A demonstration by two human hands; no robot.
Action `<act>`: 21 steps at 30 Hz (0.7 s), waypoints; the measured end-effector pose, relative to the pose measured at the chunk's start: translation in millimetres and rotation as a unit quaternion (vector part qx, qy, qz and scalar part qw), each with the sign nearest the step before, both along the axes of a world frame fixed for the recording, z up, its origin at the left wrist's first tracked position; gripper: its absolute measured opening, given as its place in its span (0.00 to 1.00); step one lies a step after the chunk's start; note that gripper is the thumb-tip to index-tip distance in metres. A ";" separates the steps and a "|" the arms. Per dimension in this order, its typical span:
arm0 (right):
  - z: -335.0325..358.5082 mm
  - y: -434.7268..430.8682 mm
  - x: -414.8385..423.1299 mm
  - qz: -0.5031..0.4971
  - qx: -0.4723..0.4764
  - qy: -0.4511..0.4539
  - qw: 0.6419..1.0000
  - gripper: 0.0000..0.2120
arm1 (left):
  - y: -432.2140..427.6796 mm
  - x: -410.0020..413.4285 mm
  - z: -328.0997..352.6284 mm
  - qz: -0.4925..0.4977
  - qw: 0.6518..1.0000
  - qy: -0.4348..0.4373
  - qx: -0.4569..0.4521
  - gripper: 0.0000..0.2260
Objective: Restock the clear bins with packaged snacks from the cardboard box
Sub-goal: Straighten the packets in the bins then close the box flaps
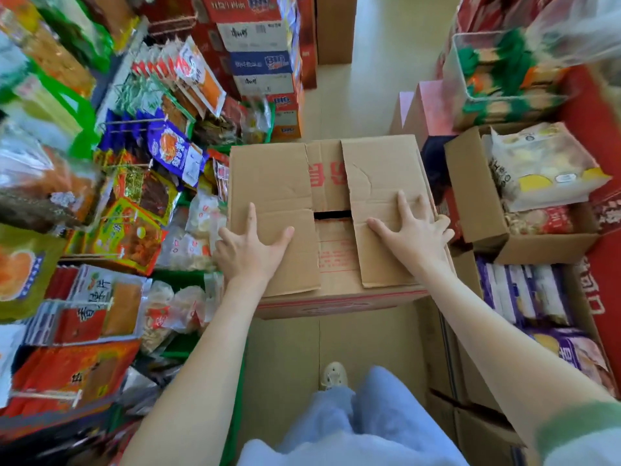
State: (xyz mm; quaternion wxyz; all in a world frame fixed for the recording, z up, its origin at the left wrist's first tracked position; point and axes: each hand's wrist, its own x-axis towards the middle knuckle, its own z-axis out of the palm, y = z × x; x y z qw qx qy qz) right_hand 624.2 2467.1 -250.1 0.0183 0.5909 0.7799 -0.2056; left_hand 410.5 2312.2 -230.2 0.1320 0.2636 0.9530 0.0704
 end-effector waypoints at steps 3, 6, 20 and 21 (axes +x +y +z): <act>-1.8 53.9 -28.8 -0.006 0.005 0.005 1.000 0.40 | 58.8 -32.6 -7.1 -0.001 1.000 -0.003 0.003 0.41; -12.4 113.4 -58.1 -0.004 0.014 -0.003 1.000 0.40 | 122.9 -66.4 -20.3 0.000 0.999 -0.041 0.003 0.42; -28.9 444.0 -213.1 0.014 0.000 -0.008 1.000 0.40 | 427.8 -209.6 -28.4 0.014 0.998 -0.055 -0.003 0.36; -32.8 466.8 -224.6 0.012 -0.001 -0.008 1.000 0.40 | 451.2 -222.1 -31.9 0.004 0.998 -0.055 -0.001 0.34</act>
